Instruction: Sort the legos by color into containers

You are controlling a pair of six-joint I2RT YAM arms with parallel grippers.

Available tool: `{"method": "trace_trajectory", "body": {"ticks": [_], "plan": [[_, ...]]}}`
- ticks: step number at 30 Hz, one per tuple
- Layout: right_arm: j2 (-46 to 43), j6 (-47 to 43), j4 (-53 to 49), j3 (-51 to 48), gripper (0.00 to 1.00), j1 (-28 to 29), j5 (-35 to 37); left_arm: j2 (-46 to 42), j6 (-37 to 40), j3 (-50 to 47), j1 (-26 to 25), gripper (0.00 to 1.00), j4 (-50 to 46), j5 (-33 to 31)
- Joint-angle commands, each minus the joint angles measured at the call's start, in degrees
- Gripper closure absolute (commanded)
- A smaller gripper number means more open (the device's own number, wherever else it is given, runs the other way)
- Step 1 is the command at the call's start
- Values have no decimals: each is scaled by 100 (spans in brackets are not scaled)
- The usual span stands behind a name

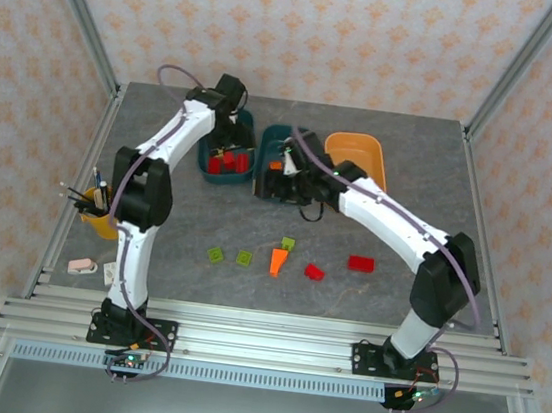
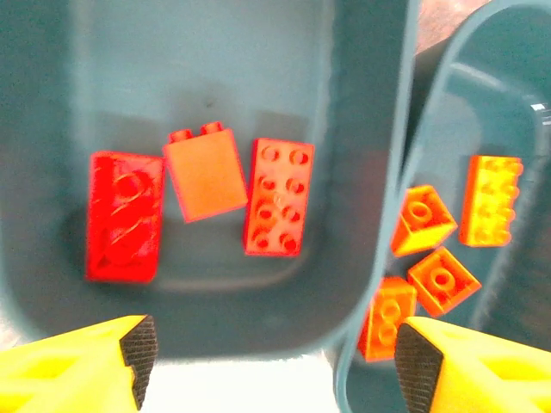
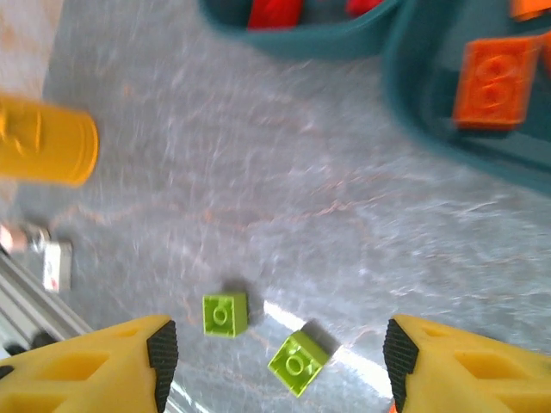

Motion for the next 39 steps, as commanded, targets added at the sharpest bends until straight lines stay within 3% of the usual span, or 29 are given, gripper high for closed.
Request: {"method": "trace_trajectory", "body": {"ticks": [1,4,9,15,22,26,39], "plan": [[351,-559,-491,220,33,595,336,-1502,-488,-933,-21,22,-173,-730],[724,-527,-489,368,32,1010,487,-2881,-864,-2264,-21,21,-204,-1134],[1501,-431,-684,1009,32,1416,598,-5244,-1550,-4147,-28,20,-541,-1227],[2508,-155,-1254,1980,32,1709,981,-7350,-2034,-5218,-28,20,-1177,-1084],[3199,105,-1722,2621,32,1733,1495,-7871,-2042,-5255,-28,20,-1533,-866],[3364,242,-1718,2659,36,1734,1363,-7910,-1998,-5250,-29,20,-1535,-880],[3389,379,-1670,2632,69,1740,1273,-7811,-1879,-5236,-28,21,-1264,-695]]}}
